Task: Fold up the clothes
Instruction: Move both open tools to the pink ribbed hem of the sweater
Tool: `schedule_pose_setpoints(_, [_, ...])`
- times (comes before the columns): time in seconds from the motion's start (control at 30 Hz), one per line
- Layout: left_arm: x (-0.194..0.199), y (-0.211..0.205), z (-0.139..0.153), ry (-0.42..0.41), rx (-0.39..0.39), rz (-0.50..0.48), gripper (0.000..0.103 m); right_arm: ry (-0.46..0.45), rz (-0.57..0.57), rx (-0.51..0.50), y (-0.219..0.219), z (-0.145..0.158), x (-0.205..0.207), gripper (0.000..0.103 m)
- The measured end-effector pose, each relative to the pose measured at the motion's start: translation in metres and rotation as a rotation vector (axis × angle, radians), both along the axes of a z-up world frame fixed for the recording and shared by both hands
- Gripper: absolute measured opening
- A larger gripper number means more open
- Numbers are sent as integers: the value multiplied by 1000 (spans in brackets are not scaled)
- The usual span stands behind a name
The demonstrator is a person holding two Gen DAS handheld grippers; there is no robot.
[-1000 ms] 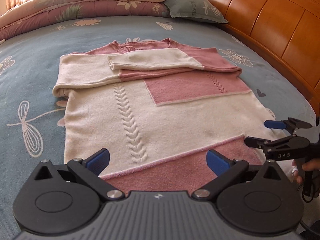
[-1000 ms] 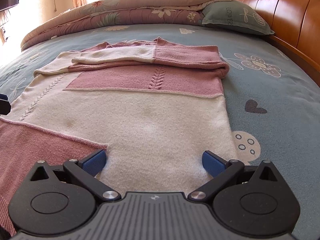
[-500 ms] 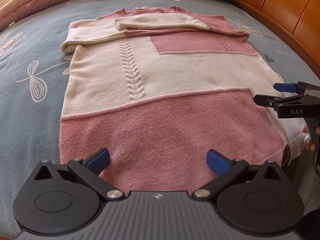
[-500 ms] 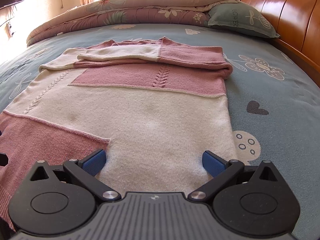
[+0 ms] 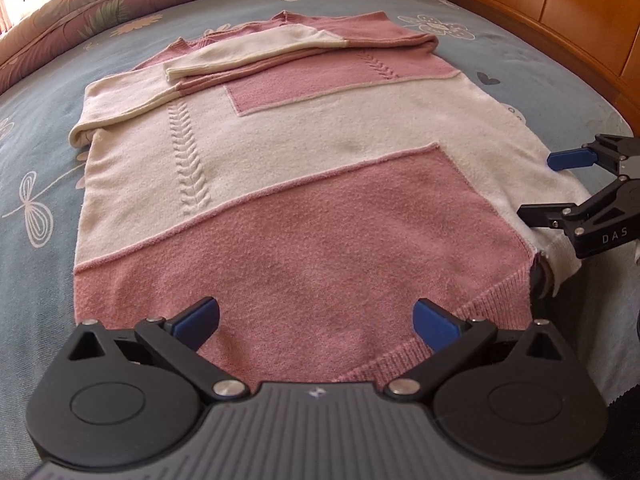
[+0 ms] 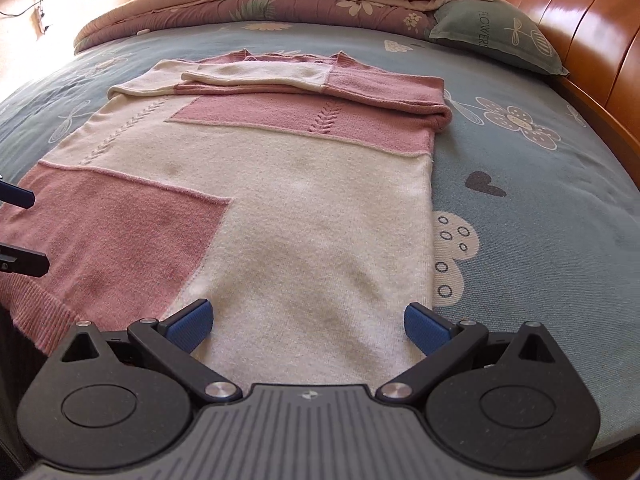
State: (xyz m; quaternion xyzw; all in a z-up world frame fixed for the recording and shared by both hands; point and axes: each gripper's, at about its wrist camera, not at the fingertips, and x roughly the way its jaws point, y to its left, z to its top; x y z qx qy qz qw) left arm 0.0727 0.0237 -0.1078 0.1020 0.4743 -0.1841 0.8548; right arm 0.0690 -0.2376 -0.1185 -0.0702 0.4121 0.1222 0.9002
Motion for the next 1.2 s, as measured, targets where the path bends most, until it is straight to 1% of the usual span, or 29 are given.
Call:
schedule_pose_setpoints(0.03, [-1,-1,-3,4,7,2,102,1,0,5,0,0,-3,103])
schedule_pose_setpoints(0.07, [-5,-2,-4,-13,3,5,102,6,8,8,1,0,-5,103])
schedule_pose_setpoints(0.17, [-7,0,0,4,-21,-6,102,12,55,1,9,4,-11,103])
schedule_pose_setpoints(0.27, [-8,2,8,-26,-34,-11,102,-30,83,-15,14,11,-12,103])
schedule_pose_setpoints(0.33, [-6,3,10,-40,-38,2,102,-33,76,-8,15,12,-7,103])
schedule_pose_setpoints(0.43, [-2,3,2,-7,-38,23,102,-4,68,-6,18,6,-2,103])
schedule_pose_setpoints(0.5, [-6,5,1,-8,-34,11,102,15,59,-4,19,1,0,103])
schedule_pose_setpoints(0.6, [-12,7,-1,-11,-28,-8,102,22,31,48,11,-2,-1,103])
schedule_pose_setpoints(0.63, [-14,8,-1,-11,-26,-15,102,20,33,47,11,-3,-1,103])
schedule_pose_setpoints(0.67, [-17,10,0,-16,-30,-29,102,18,31,46,12,-3,-2,103])
schedule_pose_setpoints(0.77, [-26,9,2,-43,-3,-92,102,13,26,45,13,-4,-2,103])
schedule_pose_setpoints(0.97, [-38,-3,3,-94,40,-178,102,-9,24,50,12,-5,-4,103])
schedule_pose_setpoints(1.07, [-44,-9,4,-119,62,-220,102,4,22,44,13,-4,-3,103])
schedule_pose_setpoints(1.2, [-52,-17,4,-153,91,-277,102,45,25,29,14,0,2,103])
